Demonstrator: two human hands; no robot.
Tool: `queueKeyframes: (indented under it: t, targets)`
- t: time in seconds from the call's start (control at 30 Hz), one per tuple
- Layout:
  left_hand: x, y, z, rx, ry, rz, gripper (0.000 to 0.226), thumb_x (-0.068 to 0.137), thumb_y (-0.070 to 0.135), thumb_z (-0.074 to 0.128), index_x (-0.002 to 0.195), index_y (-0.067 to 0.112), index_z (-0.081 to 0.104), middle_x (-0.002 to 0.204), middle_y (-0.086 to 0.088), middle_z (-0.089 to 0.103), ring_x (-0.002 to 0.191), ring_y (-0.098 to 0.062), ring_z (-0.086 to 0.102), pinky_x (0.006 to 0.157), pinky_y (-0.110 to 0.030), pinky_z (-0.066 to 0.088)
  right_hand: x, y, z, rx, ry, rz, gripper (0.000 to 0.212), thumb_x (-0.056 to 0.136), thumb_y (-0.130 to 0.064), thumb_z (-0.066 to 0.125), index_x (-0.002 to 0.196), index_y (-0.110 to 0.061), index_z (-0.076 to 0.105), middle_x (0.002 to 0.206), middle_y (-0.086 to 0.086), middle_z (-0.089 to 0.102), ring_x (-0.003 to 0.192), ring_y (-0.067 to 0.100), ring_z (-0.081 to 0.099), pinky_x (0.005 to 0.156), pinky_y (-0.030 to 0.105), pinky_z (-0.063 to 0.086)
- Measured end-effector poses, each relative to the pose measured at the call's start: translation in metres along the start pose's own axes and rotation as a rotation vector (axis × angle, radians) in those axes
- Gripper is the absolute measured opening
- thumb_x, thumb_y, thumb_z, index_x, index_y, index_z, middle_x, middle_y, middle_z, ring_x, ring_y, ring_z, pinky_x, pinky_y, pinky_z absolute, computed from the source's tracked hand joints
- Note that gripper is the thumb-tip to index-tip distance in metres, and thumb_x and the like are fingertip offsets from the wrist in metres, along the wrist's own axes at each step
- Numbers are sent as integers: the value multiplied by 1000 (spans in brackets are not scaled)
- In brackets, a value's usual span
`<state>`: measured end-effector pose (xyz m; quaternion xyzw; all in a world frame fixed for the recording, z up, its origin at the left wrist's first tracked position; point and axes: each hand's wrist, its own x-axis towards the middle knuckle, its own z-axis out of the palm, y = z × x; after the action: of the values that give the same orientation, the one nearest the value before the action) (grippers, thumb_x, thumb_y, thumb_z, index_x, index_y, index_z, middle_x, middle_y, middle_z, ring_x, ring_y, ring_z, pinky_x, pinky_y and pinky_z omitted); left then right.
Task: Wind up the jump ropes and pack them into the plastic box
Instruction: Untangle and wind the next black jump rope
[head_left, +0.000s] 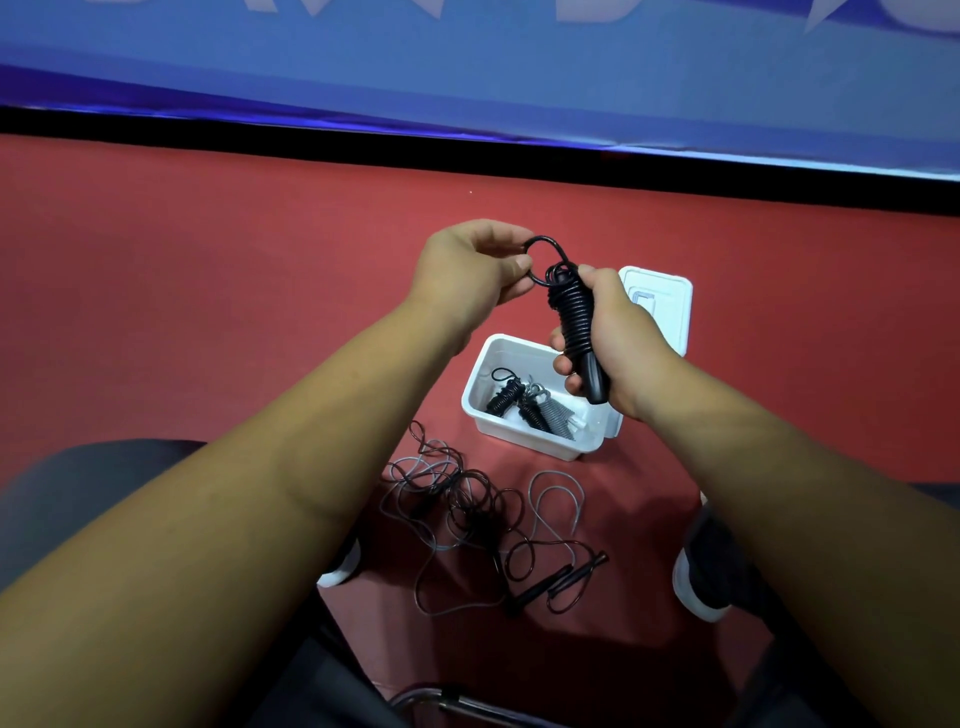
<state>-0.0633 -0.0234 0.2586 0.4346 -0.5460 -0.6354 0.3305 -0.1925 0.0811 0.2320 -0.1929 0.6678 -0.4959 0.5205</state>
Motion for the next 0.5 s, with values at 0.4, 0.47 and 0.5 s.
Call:
queueKeyframes:
  t: [0.4, 0.47, 0.5]
  targets:
    - [-5, -6, 3, 176, -24, 134, 16, 93, 1, 71, 99, 15, 73, 75, 6, 69, 62, -3, 59, 55, -22, 46, -11, -1, 6, 122, -267, 113, 47, 100, -63, 37, 108, -21, 56, 69, 5, 50, 52, 20, 41, 52, 23, 27]
    - [-5, -8, 3, 163, -46, 101, 16, 92, 1, 72, 98, 15, 73, 74, 7, 71, 67, -7, 64, 60, -25, 51, -11, 0, 6, 111, -257, 115, 49, 100, -64, 36, 106, -20, 57, 69, 5, 50, 51, 20, 41, 52, 23, 27]
    - [-5, -8, 2, 150, -55, 81, 15, 92, 1, 73, 97, 14, 74, 75, 6, 72, 70, -9, 66, 63, -26, 53, -10, 0, 6, 106, -248, 114, 50, 101, -64, 36, 105, -20, 58, 69, 5, 51, 51, 20, 42, 51, 23, 28]
